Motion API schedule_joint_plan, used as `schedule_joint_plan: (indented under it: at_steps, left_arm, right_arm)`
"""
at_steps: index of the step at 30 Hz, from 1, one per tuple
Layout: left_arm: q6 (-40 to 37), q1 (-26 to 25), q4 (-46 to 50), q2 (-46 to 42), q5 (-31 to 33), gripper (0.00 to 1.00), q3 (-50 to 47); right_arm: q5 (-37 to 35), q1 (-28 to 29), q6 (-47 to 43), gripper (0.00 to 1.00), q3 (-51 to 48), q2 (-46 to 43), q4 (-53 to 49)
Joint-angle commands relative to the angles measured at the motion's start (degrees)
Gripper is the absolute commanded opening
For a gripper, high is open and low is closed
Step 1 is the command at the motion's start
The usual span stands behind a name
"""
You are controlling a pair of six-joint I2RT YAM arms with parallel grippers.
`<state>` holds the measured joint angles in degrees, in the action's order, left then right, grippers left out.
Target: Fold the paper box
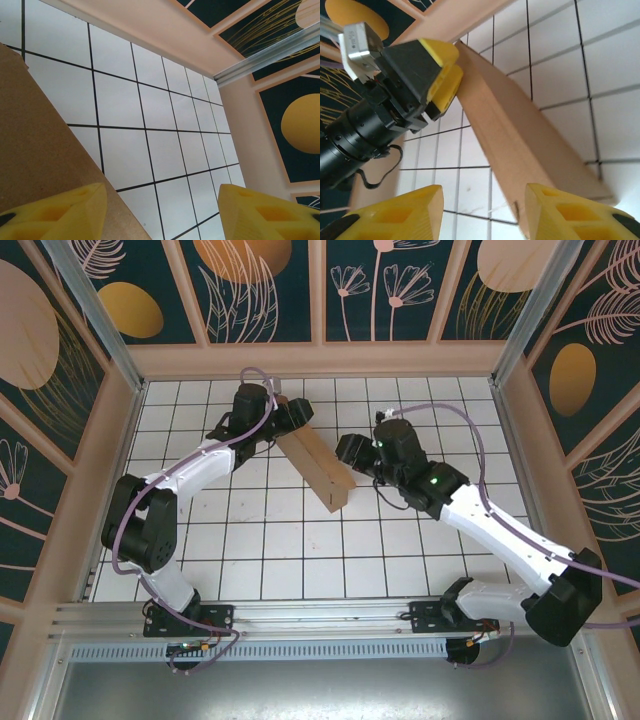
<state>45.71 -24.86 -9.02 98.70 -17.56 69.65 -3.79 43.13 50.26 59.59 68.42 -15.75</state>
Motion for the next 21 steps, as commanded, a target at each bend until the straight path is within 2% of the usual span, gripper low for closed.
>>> schedule_joint_plan:
  at_steps: [1,16,21]
  left_arm:
    - [0.78,0.30,4.86,2.64,1.30,0.61,-1.71]
    - [1.30,0.25,5.94,1.94,2.09,0.61,-2.21]
    - [2.46,0.26,5.75,1.26,2.01,0.61,-3.65]
  right_arm:
    - [-2.71,1.05,16.26,0.47,-4.00,-0.70,3.08]
    - [-0.76,1.43,21.89,0.44,-9.50,6.60,10.19]
    - [-1.42,0.02,19.09,0.44,-7.67,9.48,9.81]
